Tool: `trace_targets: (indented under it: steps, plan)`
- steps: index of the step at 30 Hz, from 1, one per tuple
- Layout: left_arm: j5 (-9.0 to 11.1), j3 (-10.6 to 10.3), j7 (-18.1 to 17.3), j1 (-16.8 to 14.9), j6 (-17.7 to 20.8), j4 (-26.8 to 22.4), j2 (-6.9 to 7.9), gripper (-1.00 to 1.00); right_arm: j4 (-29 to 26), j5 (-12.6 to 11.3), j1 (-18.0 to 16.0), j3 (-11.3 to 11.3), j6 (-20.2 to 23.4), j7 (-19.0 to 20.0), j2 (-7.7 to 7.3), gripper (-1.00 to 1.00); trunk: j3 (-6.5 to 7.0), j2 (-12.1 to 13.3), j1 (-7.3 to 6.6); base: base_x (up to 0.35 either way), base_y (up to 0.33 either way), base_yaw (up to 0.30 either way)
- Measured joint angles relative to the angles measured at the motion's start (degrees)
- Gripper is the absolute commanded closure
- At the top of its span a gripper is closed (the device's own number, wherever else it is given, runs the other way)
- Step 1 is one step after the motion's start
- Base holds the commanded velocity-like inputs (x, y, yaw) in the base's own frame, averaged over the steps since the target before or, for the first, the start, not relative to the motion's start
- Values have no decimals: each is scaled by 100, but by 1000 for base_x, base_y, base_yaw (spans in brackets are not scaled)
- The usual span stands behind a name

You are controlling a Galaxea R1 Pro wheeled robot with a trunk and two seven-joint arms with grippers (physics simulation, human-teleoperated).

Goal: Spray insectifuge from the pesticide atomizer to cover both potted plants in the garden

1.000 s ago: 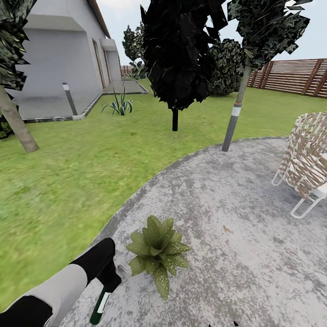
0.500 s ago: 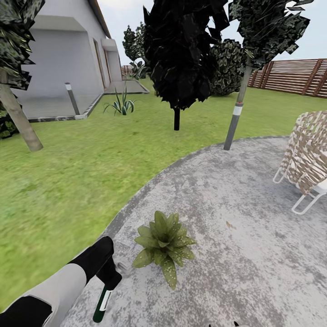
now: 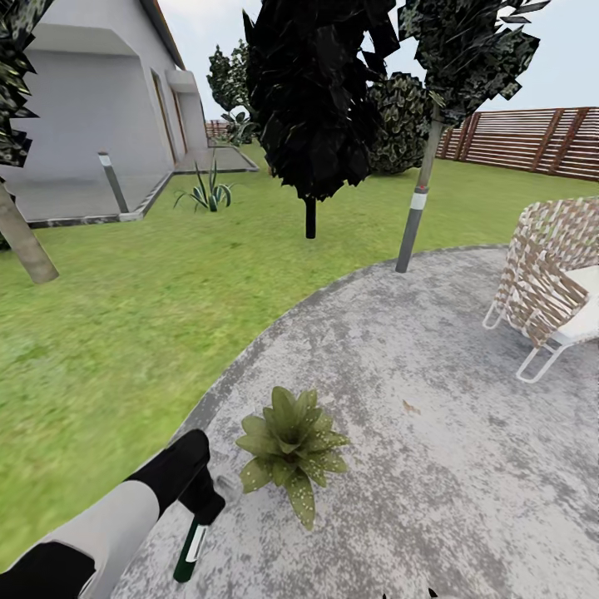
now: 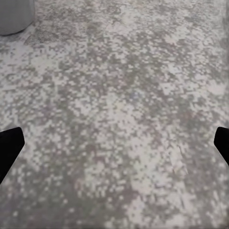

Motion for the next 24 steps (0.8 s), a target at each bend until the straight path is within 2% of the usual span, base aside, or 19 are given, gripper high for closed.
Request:
trace_targets:
  steps: [5, 7, 11, 17, 19, 24]
  plan:
    - [-8, 8, -7, -70, 27, -11, 17, 100, 0, 0, 0, 0, 0, -1, 0, -100, 0, 0, 0, 0, 0, -2]
    - [2, 273, -5, -77, 24, -9, 8, 100, 0, 0, 0, 0, 0, 1, 0, -100, 0, 0, 0, 0, 0, 0]
    - [-19, 487, 2, -15, -24, 2, 32, 100, 0, 0, 0, 0, 0, 1, 0, -100, 0, 0, 0, 0, 0, 0]
    - [-14, 511, 5, -7, -45, -9, 123, 100, 0, 0, 0, 0, 0, 1, 0, -100, 0, 0, 1, -85, 55, 0]
    - [-25, 504, 2, -46, -41, -12, 105, 100, 0, 0, 0, 0, 0, 1, 0, -100, 0, 0, 0, -13, 9, 0]
    - [-33, 490, 3, -193, 23, -216, -55, 100, 0, 0, 0, 0, 0, 1, 0, -100, 0, 0, 0, -1, 1, 0]
